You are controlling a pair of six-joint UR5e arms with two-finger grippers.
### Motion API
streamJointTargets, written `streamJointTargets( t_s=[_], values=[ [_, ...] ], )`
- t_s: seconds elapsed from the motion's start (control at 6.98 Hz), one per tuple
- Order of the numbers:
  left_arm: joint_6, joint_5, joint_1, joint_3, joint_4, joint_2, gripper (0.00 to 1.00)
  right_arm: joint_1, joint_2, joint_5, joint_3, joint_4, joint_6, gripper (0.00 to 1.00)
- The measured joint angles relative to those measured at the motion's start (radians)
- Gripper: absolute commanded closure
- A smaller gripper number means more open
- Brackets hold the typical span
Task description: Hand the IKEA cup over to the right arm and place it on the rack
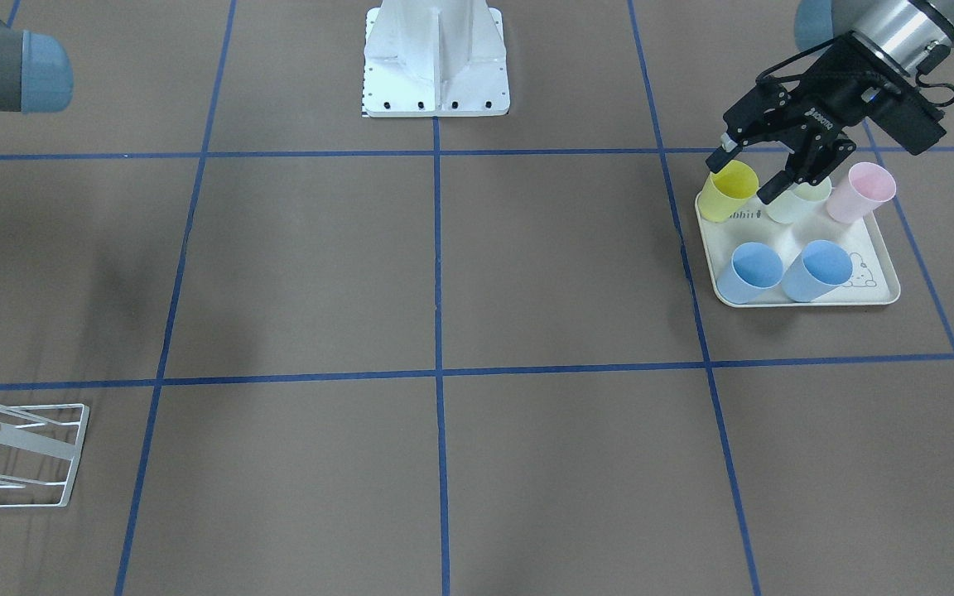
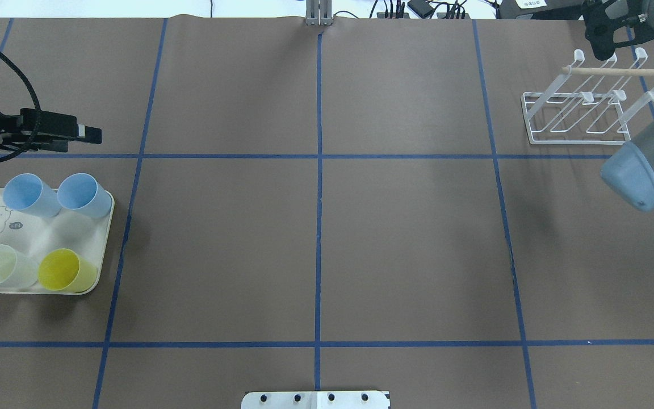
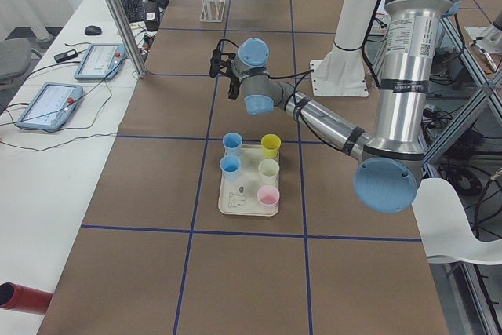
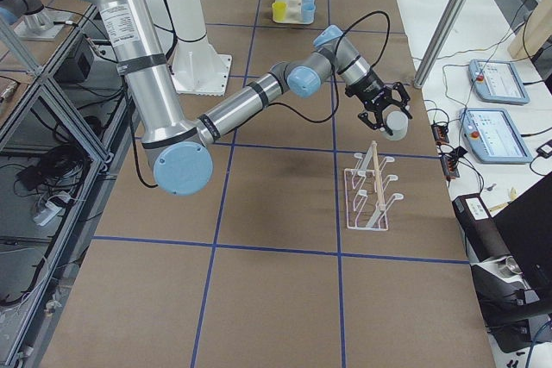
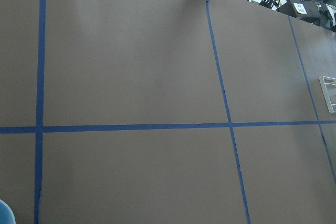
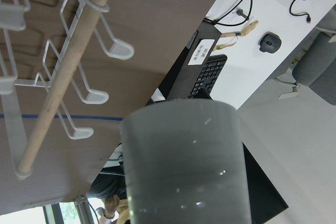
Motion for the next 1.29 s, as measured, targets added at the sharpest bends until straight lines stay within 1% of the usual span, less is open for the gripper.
streamJointTargets(
  t_s=[0.29,0.57,0.86,1.0,1.29],
  values=[
    [0.0,0.0,0.0,0.0,0.0,0.0,0.0,0.003,0.003,0.001,-0.093,0.083,-0.105,1.0],
    [-0.001,0.0,0.0,-0.001,-0.001,0.0,0.0,0.004,0.002,0.002,-0.156,0.143,-0.127,1.0],
    [-0.002,0.0,0.0,-0.001,-0.001,0.0,0.0,0.005,0.002,0.003,-0.193,0.154,-0.131,1.0],
    [-0.002,0.0,0.0,-0.002,-0.001,0.0,0.0,0.005,0.003,0.004,-0.206,0.156,-0.131,0.97],
    [-0.002,0.0,0.0,-0.003,-0.004,0.005,0.0,0.005,0.005,0.004,-0.223,0.157,-0.124,0.96]
  ],
)
